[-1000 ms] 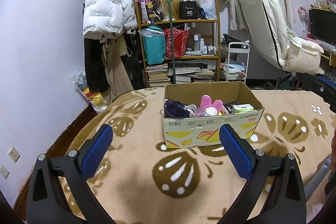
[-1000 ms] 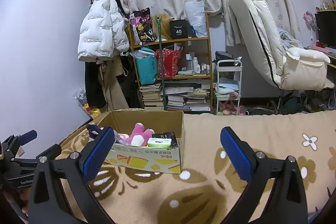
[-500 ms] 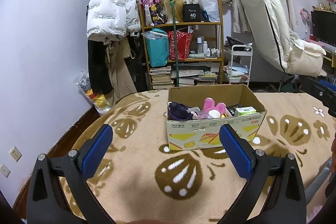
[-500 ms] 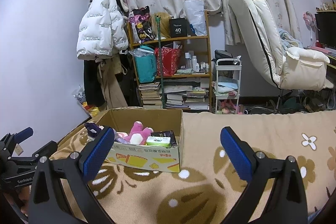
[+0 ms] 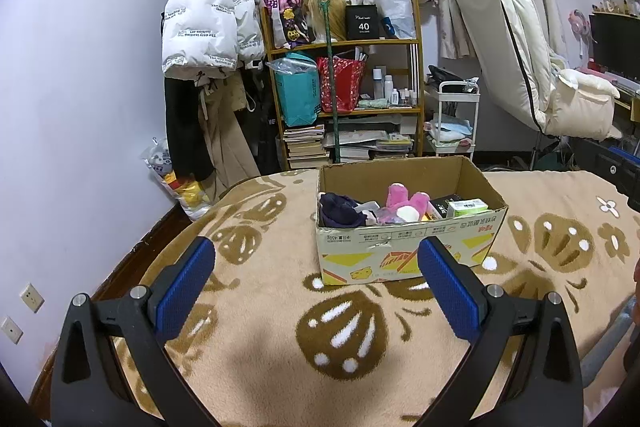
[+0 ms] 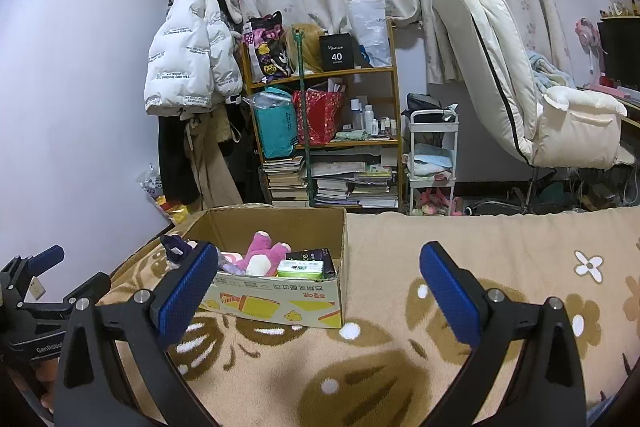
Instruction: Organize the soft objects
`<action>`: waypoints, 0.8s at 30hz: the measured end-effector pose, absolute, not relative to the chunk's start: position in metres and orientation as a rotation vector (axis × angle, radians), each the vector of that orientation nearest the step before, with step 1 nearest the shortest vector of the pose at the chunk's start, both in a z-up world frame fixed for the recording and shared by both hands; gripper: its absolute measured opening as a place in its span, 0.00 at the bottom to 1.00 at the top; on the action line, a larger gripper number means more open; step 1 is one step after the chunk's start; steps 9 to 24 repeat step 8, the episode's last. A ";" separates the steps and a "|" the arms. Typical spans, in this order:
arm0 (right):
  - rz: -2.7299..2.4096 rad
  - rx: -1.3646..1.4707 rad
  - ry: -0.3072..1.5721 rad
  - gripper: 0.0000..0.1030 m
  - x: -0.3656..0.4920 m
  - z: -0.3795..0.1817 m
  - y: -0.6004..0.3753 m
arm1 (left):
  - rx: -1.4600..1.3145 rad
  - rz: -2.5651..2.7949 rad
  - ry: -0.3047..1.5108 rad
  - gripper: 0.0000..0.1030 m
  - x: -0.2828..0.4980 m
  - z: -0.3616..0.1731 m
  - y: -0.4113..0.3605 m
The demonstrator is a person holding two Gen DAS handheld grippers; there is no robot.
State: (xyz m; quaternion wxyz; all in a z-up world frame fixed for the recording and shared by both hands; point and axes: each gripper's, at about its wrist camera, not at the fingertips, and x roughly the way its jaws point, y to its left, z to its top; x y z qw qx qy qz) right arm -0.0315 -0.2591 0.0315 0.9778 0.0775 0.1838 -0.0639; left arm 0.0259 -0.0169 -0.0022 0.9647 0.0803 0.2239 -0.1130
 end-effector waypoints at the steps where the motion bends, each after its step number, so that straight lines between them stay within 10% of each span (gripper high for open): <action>1: -0.128 0.159 0.372 1.00 -0.031 0.031 -0.260 | 0.162 -0.228 0.454 0.98 0.026 -0.002 -0.017; 24: -0.129 0.154 0.370 1.00 -0.031 0.032 -0.261 | 0.164 -0.228 0.452 0.98 0.026 -0.002 -0.017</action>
